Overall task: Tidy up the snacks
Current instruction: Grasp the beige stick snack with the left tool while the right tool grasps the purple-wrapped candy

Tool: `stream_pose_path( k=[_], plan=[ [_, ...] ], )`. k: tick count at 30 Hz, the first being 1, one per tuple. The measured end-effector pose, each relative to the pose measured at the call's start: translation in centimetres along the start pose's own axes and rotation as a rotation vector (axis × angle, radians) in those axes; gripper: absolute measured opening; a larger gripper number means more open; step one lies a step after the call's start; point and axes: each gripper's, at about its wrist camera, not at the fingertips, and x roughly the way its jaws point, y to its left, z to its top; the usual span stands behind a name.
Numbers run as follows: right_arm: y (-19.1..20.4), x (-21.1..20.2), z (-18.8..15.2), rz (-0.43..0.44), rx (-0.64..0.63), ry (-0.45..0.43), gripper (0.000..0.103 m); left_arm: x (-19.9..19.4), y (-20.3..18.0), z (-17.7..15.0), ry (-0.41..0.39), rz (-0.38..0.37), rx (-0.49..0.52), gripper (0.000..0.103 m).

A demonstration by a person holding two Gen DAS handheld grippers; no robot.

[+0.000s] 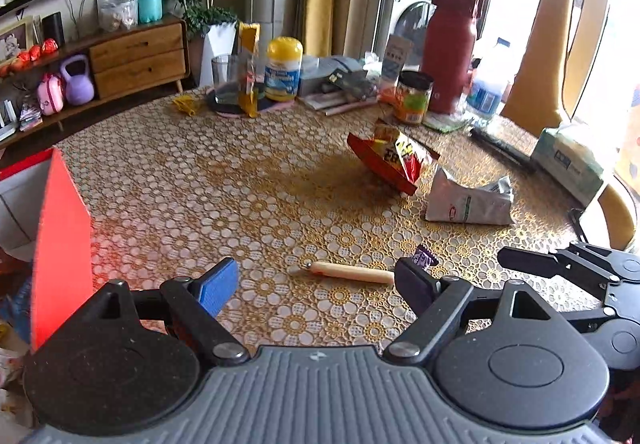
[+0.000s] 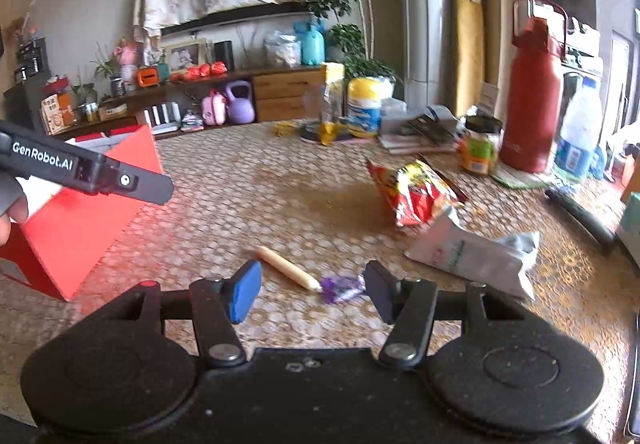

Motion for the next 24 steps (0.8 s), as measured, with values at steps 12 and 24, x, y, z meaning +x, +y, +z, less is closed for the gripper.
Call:
stream_pose_path(
  k=[12,24],
  plan=[
    [-2.4,1.5,-1.8,0.004,0.044,0.032,0.057,6.3,-1.7,-0.6,0.075,0.018,-0.117,0.085],
    [-4.1,2.4,-2.4,0.002,0.073,0.051,0.058,9.9,-2.7,-0.9,0.091,0.054,-0.174,0.085]
  ],
)
